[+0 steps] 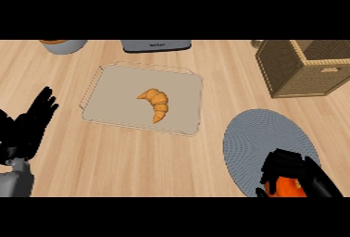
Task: Pick the squash from the placemat and place it in the basket
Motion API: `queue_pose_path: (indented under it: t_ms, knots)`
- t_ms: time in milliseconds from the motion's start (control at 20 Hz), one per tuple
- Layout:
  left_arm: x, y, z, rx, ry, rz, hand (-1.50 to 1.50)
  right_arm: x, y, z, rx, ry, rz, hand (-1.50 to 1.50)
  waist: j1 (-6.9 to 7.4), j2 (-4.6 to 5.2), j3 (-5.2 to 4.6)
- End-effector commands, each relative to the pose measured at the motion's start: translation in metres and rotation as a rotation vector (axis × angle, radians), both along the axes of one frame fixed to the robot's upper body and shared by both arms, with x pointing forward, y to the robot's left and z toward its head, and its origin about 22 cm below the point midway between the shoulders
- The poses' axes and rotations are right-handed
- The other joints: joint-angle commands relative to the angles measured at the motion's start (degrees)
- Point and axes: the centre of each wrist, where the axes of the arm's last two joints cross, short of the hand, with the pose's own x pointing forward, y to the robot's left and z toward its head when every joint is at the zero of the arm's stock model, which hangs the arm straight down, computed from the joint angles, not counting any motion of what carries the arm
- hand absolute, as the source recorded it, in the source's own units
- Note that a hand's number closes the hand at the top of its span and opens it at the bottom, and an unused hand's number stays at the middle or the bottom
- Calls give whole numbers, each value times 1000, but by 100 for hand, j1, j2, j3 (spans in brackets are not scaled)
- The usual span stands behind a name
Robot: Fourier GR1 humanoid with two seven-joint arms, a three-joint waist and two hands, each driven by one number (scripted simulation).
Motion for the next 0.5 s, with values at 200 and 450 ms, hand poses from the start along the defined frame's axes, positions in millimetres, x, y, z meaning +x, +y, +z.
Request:
queue_pose_path:
  t_ms: [200, 450]
  knots:
    - [10, -16, 0, -7, -22, -74, 0, -40, 16, 124, 9, -72, -204, 150, 406, 119, 23]
    - [27, -21, 16, -6, -24, -110, 0, -16, 21, 167, 44, -97, -322, 150, 534, 143, 33]
